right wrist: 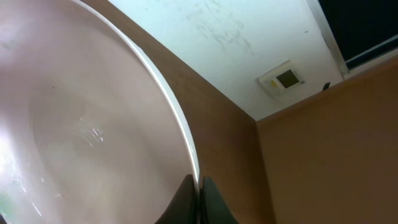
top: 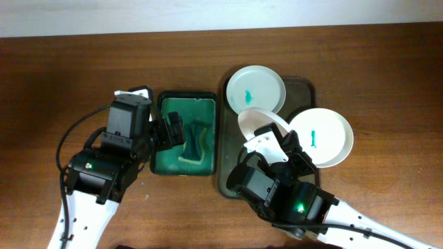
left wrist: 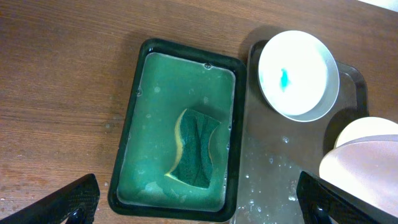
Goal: Clean dirty plates on tray and stack at the side
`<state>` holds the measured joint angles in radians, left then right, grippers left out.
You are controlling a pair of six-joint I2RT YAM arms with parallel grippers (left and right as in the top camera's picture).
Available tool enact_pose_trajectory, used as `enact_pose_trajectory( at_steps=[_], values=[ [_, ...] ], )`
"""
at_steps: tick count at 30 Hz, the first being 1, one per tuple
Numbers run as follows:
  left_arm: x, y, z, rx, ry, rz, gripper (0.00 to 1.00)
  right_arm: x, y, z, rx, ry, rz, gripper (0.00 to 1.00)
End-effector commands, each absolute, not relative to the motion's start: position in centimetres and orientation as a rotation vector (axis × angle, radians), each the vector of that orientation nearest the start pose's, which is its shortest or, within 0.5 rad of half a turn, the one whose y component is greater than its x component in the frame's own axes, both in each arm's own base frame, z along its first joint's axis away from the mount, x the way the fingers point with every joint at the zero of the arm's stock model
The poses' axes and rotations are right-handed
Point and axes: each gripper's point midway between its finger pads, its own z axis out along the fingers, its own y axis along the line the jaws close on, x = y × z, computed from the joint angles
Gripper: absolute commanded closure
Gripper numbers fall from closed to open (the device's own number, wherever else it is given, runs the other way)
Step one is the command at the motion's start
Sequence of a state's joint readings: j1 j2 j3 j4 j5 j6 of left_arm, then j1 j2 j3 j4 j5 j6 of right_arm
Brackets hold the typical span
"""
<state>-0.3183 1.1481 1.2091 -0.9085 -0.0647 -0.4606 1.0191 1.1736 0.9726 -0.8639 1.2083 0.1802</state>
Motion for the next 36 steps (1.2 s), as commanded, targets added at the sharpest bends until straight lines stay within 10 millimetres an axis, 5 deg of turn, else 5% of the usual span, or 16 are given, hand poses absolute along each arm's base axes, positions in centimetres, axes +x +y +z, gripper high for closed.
enact_pose_trajectory(
  at_steps=[1,30,36],
  values=[
    [30.5,-8.5,25.2,-0.206,2.406,-0.266,0.01,26.1,11.6,26.0,-0.439,1.883,-0.835,0.96],
    [30.5,-8.5,25.2,-0.206,2.406,-0.266,0.01,26.1,11.6,26.0,-0.436,1.882,-0.832,0.96],
    [30.5,-8.5,25.2,-0.206,2.406,-0.266,0.01,26.8,12.3,27.5,-0.476,1.817,-0.896,0.96]
  ],
)
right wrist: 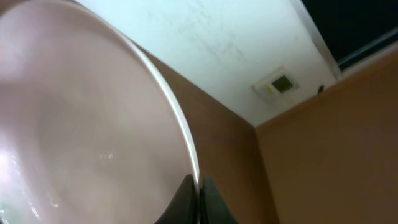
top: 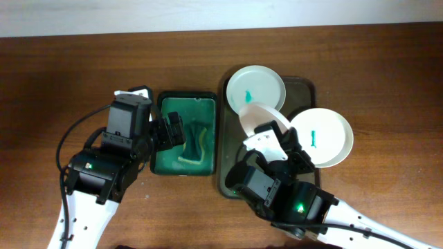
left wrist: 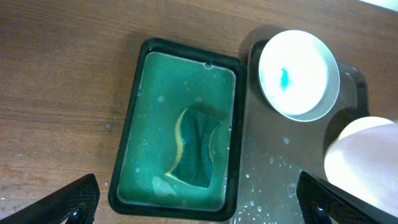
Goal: Clean dirty plates on tray and stack at the side
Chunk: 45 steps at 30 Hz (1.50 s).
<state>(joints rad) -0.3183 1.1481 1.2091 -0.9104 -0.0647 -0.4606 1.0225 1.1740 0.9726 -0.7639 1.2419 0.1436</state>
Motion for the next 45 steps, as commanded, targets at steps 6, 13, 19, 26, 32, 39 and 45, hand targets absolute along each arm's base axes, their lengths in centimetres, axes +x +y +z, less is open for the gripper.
enact_pose_trajectory(
  at_steps=[6,13,19,26,32,39,45],
  values=[
    [30.5,-8.5,25.2,-0.206,2.406,-0.266,0.01,28.0,13.0,24.5,-0.278,2.005,-0.532,0.96],
    [30.5,-8.5,25.2,-0.206,2.406,-0.266,0.01,32.0,4.3,23.0,0.205,2.402,0.101,0.96],
    [30.5,-8.5,25.2,-0.206,2.406,-0.266,0.01,29.7,-16.8,19.1,1.127,2.249,0.133,0.96],
    [30.5,-8.5,25.2,-0.206,2.406,-0.266,0.01,25.6,-25.5,7.0,1.651,2.281,0.165,0.96],
    [30.5,-8.5,25.2,-0.206,2.406,-0.266,0.01,26.8,-22.7,5.9,1.497,2.451,0.205,0.44],
    [30.5,-8.5,25.2,-0.206,2.406,-0.266,0.00,30.7,-15.0,10.5,0.930,2.633,0.175,0.46],
    [30.5,-8.5,25.2,-0.206,2.406,-0.266,0.01,32.3,-10.5,7.9,0.562,2.828,0.030,0.56]
  ],
)
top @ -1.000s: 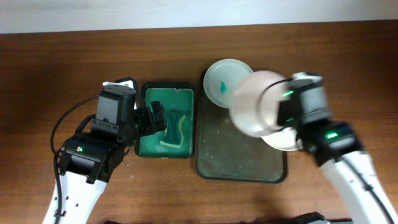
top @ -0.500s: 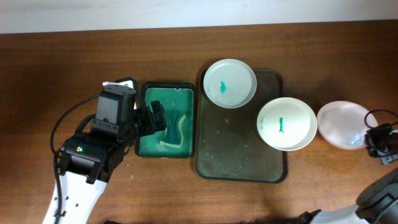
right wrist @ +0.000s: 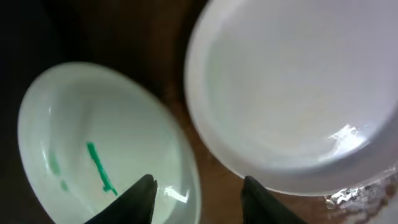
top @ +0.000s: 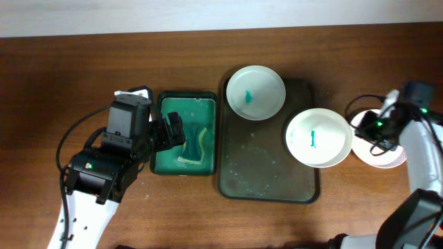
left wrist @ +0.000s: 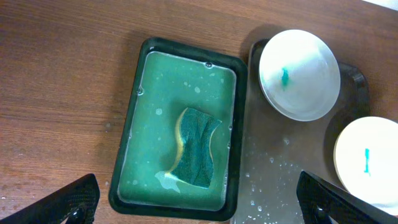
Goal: Clean dirty plates on tray and stack at the side
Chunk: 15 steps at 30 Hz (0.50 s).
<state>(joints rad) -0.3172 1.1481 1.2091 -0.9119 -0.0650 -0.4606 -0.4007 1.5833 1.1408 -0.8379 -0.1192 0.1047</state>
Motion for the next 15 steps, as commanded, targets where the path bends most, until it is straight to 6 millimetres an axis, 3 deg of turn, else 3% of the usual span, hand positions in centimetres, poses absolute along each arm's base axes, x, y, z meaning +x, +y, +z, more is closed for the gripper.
enact_pose_trajectory(
  at_steps=[1,4,7,8,11,15],
  values=[
    [30.5,-8.5,25.2,-0.206,2.406,-0.266,0.01,32.1,-10.3,7.2,0.551,2.859,-0.004,0.60],
    [30.5,-8.5,25.2,-0.206,2.406,-0.266,0.00,31.6,-10.5,5.1,0.559,2.925,-0.042,0.66],
    [30.5,-8.5,25.2,-0.206,2.406,-0.266,0.01,31.1,-10.0,3.5,0.609,2.968,-0.006,0.83],
    [30.5,-8.5,25.2,-0.206,2.406,-0.266,0.01,31.0,-9.2,3.3,0.608,2.980,0.054,0.96],
    [30.5,-8.5,25.2,-0.206,2.406,-0.266,0.01,30.8,-6.7,5.1,0.558,2.966,0.222,0.96],
    [30.5,-8.5,25.2,-0.206,2.406,-0.266,0.01,29.4,-2.2,8.7,0.370,2.977,0.261,0.96]
  ],
)
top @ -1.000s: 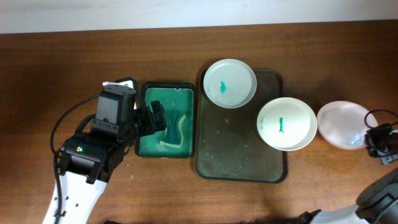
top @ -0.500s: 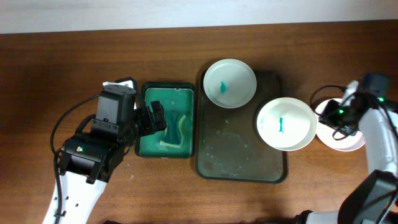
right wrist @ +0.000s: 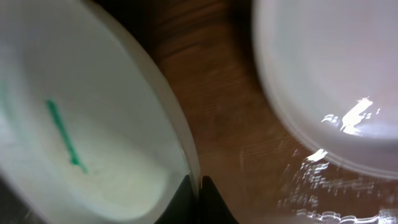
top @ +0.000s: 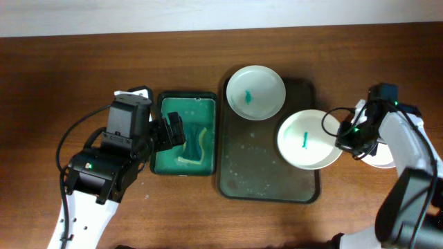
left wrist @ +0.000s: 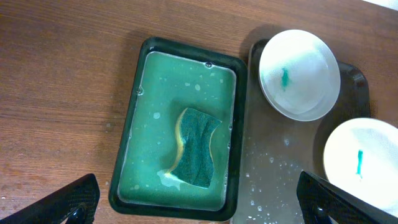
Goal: Clean dirty plates on tray and stack at the side
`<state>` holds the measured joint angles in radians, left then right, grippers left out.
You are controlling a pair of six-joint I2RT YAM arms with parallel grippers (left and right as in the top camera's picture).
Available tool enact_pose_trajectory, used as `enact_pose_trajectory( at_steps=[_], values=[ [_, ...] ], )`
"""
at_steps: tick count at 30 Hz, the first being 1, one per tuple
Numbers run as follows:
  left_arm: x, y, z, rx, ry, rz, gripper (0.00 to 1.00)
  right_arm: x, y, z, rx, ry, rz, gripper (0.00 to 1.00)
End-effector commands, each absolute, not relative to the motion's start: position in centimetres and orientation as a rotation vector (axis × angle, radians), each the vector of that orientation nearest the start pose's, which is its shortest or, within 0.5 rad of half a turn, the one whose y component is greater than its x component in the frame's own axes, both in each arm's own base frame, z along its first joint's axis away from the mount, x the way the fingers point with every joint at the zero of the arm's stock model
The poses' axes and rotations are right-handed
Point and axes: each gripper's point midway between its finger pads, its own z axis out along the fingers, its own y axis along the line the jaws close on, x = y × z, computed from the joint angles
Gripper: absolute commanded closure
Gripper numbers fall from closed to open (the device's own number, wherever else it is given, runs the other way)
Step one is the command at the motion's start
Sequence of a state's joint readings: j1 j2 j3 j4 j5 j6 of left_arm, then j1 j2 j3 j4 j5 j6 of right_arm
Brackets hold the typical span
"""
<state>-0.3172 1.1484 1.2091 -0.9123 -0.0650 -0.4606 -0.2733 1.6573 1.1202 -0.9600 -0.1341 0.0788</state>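
Two white plates with green smears are on the dark tray [top: 266, 181]: one [top: 256, 92] at the back, one [top: 304, 142] at its right side. My right gripper [top: 342, 140] is shut on the right rim of the nearer smeared plate [right wrist: 81, 137], its fingertips [right wrist: 198, 193] pinching the edge. A clean white plate [top: 385, 161] lies on the table right of the tray, seen close up as the clean plate [right wrist: 336, 81]. My left gripper [left wrist: 199, 205] hangs open above the green basin [left wrist: 140, 124], where the sponge [left wrist: 196, 148] lies in water.
The basin [top: 163, 166] stands just left of the tray. Drops of water speckle the tray floor [left wrist: 273, 180]. The right arm reaches in from the table's right edge, lying partly over the clean plate.
My right gripper was open between the clean plate and the smeared plate; now it is shut on the smeared plate's rim, and that plate sits slightly further left. The left arm has not moved.
At first my right gripper held a clean plate tilted above the tray, and still did a moment later. Then that plate lay on the table right of the tray with the gripper open beside it. Now the gripper holds a smeared plate's rim.
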Motion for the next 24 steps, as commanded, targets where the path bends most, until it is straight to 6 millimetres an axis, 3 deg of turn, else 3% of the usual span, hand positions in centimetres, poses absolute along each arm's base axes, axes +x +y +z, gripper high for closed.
enact_pose_trajectory(
  at_steps=[1,3,6,9,12,15,17,18,20,23,24],
  values=[
    [30.5,-8.5,25.2,-0.206,2.406,-0.266,0.01,28.9,-1.2,8.7,0.326,3.003,0.267,0.96],
    [30.5,-8.5,25.2,-0.206,2.406,-0.266,0.01,27.6,1.5,7.9,0.216,3.078,0.279,0.96],
    [30.5,-8.5,25.2,-0.206,2.406,-0.266,0.01,26.4,4.5,6.0,0.216,3.112,0.284,0.96],
    [30.5,-8.5,25.2,-0.206,2.406,-0.266,0.01,26.8,5.4,4.1,0.383,3.063,0.250,0.95],
    [30.2,-9.3,25.2,-0.185,2.420,-0.319,0.00,28.6,5.4,5.0,0.398,2.989,0.275,0.83],
    [30.4,-9.1,24.5,-0.192,2.437,-0.296,0.01,30.1,5.7,8.0,0.206,2.932,0.286,0.75],
    [30.9,-8.7,21.9,-0.143,2.505,-0.208,0.00,30.6,6.1,9.9,0.099,2.879,0.315,0.73],
    [31.1,-8.8,19.5,-0.116,2.576,-0.169,0.10,30.6,6.2,10.8,0.077,2.851,0.327,0.71],
    [31.5,-9.0,15.6,-0.091,2.697,-0.118,0.16,30.5,6.3,11.5,0.073,2.830,0.334,0.69],
    [33.0,-12.0,7.3,0.018,2.890,-0.115,0.26,29.6,6.2,11.2,0.078,2.868,0.331,0.68],
    [33.3,-12.6,5.5,0.036,2.917,-0.115,0.28,29.4,6.2,11.2,0.079,2.875,0.330,0.68]
  ],
)
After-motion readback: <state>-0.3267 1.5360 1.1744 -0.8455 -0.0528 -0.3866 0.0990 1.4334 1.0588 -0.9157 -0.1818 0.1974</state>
